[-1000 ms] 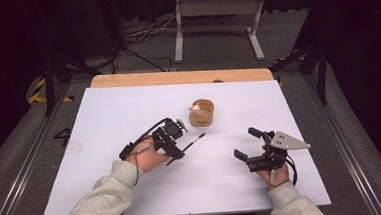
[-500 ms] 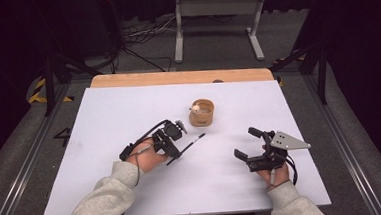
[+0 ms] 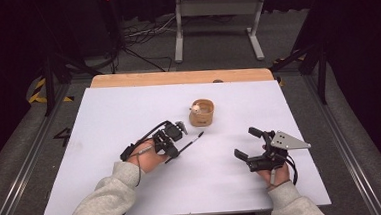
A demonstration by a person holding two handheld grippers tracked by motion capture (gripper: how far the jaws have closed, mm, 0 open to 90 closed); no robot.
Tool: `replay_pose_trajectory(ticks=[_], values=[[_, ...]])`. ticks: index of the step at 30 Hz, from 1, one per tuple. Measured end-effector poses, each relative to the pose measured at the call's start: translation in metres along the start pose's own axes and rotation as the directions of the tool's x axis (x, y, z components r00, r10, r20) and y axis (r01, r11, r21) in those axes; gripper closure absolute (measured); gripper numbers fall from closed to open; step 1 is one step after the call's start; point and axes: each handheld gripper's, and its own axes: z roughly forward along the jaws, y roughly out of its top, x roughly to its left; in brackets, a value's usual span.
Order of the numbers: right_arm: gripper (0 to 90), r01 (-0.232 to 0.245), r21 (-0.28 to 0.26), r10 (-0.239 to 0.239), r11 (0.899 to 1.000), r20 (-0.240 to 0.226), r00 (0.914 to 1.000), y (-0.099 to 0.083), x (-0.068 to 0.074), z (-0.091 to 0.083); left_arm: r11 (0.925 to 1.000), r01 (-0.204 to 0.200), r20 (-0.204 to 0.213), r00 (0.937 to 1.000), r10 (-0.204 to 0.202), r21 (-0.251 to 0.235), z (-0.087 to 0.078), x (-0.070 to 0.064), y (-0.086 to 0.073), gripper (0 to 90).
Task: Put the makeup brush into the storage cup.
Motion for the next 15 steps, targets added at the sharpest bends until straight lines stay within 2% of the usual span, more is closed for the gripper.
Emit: replay_pose_trajectory(ticks=[15], values=[[1.2, 0.001, 0.000, -0.001, 1.000, 0.002, 1.0000, 0.0000, -0.0001, -0.0001, 1.0000, -0.001, -0.008, 1.0000, 0.001, 0.008, 0.0000, -0.0011, 0.0007, 84.9]])
